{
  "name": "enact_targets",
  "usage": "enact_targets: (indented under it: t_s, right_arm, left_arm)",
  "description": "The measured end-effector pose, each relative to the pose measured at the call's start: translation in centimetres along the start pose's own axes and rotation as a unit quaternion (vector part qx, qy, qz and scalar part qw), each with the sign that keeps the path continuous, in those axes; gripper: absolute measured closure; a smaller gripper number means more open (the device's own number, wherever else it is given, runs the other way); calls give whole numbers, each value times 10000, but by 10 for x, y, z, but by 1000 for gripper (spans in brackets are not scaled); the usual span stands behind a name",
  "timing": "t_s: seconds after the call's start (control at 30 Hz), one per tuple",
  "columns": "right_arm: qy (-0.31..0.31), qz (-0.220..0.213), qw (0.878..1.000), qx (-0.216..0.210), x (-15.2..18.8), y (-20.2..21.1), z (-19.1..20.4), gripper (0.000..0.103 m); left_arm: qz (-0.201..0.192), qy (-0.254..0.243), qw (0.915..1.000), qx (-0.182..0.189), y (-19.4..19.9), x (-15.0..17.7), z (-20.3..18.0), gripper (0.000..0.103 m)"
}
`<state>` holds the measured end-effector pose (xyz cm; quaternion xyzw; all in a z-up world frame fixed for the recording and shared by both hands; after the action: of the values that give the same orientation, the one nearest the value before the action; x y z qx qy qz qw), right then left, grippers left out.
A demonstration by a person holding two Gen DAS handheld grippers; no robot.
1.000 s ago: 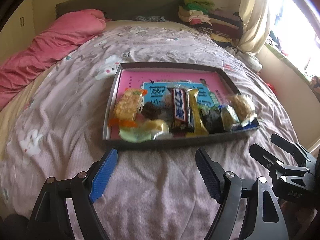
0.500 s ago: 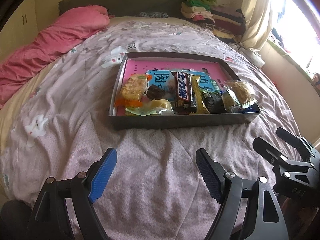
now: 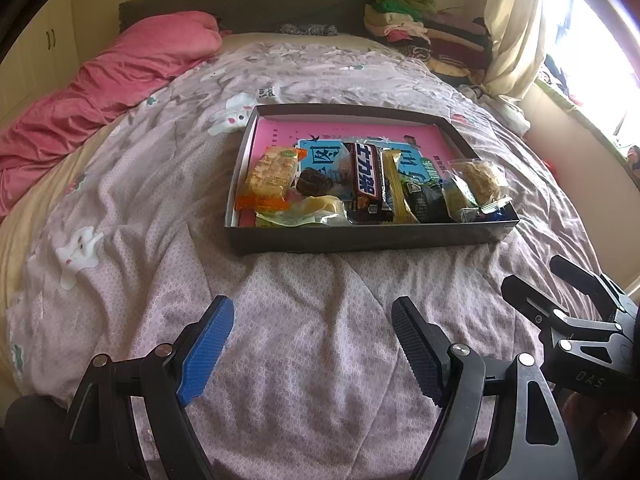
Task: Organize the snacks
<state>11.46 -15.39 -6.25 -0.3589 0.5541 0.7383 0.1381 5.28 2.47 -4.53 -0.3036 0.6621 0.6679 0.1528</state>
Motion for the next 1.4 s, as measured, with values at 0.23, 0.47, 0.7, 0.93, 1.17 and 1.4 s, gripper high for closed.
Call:
enact_targets:
  t_s: [0.23,0.47,0.7,0.93,1.17,1.4]
  right_arm:
    - [-10,8,10000,10,0,0,0,3]
    - [-91,29,10000,14,0,-3,-5,3]
    - [-97,47,9999,10,0,-3,-5,3]
    - [-98,58,9999,19,0,-4,-8,3]
    - [-159,60,9998,48,1,-3,-11,3]
    - [-166,59,9998,46,1,-3,-10,3]
  left_arm:
    - [-9,-17,10000,-3,2,-1,0,21]
    - [-13,-13,10000,-18,2,-2,1,21]
    - [-19,-8,10000,-15,2,-2,1,21]
    - [-17,1,10000,-13,3,-3,2,21]
    - [-24,9,10000,-29,3,-3,4,21]
    - [-24,15,10000,-41,3,-4,4,21]
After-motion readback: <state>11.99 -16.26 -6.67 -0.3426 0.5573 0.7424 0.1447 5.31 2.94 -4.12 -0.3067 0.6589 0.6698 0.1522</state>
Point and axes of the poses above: each gripper's, at about its wrist camera, not at the fingertips, and y roughly against the way its jaws point, z to its left, x to its underside, the point moved 5 cm from there along -y, roughly the way its jaws point, and after that the axes turned 1 degree about -y, right-handed, at the moved point
